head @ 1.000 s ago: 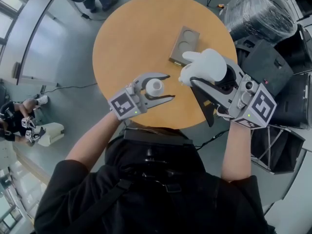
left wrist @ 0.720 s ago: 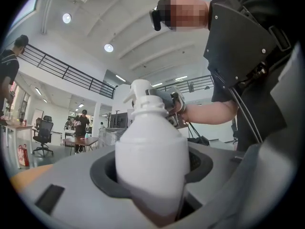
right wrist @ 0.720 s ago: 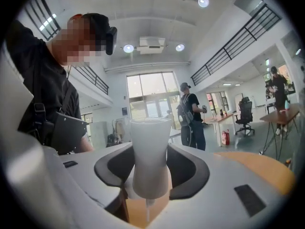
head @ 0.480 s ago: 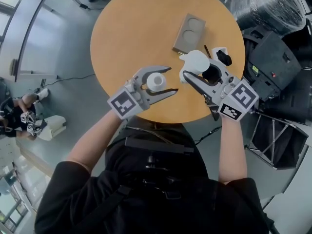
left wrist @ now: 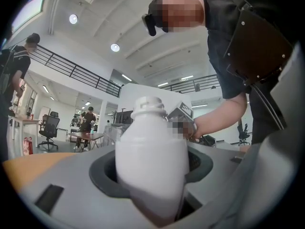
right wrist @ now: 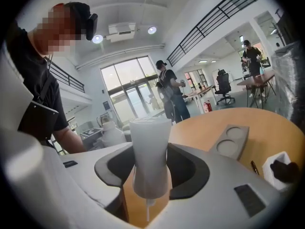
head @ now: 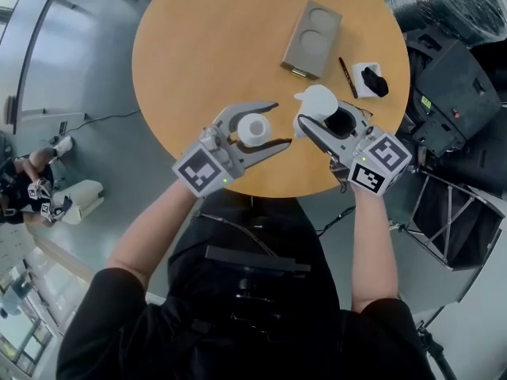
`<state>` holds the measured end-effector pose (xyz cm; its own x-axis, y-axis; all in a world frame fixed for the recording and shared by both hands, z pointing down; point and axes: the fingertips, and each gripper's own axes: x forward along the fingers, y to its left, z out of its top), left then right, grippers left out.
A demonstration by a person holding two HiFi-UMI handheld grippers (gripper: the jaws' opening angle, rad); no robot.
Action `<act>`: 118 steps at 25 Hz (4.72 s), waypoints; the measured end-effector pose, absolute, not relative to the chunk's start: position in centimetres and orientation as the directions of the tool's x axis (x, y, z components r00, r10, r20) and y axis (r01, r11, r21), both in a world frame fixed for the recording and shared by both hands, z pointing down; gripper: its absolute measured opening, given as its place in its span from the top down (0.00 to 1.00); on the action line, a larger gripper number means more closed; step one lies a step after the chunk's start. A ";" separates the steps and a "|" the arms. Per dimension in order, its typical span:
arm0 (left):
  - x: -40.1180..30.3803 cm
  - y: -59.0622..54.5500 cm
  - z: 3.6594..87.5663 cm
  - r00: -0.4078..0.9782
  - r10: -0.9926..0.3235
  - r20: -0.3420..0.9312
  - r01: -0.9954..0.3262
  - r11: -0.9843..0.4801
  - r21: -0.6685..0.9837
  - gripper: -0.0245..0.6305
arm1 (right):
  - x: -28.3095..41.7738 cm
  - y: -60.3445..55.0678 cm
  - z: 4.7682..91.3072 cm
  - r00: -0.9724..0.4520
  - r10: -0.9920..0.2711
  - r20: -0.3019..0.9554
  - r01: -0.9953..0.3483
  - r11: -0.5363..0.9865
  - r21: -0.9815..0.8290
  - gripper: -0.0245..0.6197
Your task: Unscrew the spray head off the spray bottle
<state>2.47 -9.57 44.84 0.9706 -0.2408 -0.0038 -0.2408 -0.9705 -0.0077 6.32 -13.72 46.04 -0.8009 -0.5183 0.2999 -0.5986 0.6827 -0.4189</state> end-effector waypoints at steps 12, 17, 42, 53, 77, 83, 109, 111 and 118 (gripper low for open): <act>4.8 -12.9 57.8 0.962 -0.271 0.039 -0.272 -0.961 0.038 0.52 | 7.0 -15.0 64.4 -0.763 -0.417 0.493 -0.641 0.582 -0.501 0.62; 5.4 -13.8 63.3 0.957 -0.286 0.047 -0.289 -0.954 0.083 0.52 | 7.3 -14.9 70.0 -0.756 -0.380 0.533 -0.648 0.550 -0.527 0.62; 5.0 -12.5 74.1 0.957 -0.190 0.221 -0.202 -0.979 0.029 0.49 | 7.0 -14.7 77.4 -0.810 -0.289 0.510 -0.586 0.448 -0.675 0.62; 3.5 -12.7 74.3 0.952 -0.219 0.212 -0.232 -0.972 0.035 0.49 | 6.0 -14.7 77.9 -0.814 -0.271 0.514 -0.576 0.492 -0.653 0.46; 1.0 -12.2 75.0 0.939 -0.211 0.271 -0.228 -0.973 0.033 0.40 | 6.8 -15.5 78.0 -0.756 -0.320 0.570 -0.646 0.500 -0.576 0.30; -0.5 -12.1 74.4 0.928 -0.230 0.293 -0.244 -0.970 0.012 0.39 | 7.2 -15.6 77.8 -0.713 -0.349 0.608 -0.694 0.473 -0.543 0.22; -6.7 -7.7 45.4 0.898 -0.401 0.180 -0.427 -0.893 0.140 0.44 | 0.4 -8.9 46.6 -0.858 -0.444 0.256 -0.512 0.770 -0.381 0.31; -6.3 -7.0 42.5 0.903 -0.394 0.171 -0.418 -0.898 0.137 0.47 | 0.0 -7.8 43.2 -0.872 -0.445 0.203 -0.489 0.792 -0.365 0.36; -4.8 -3.8 34.5 0.942 -0.314 0.121 -0.331 -0.930 0.162 0.59 | -1.4 -4.3 33.4 -0.903 -0.425 0.060 -0.422 0.853 -0.307 0.55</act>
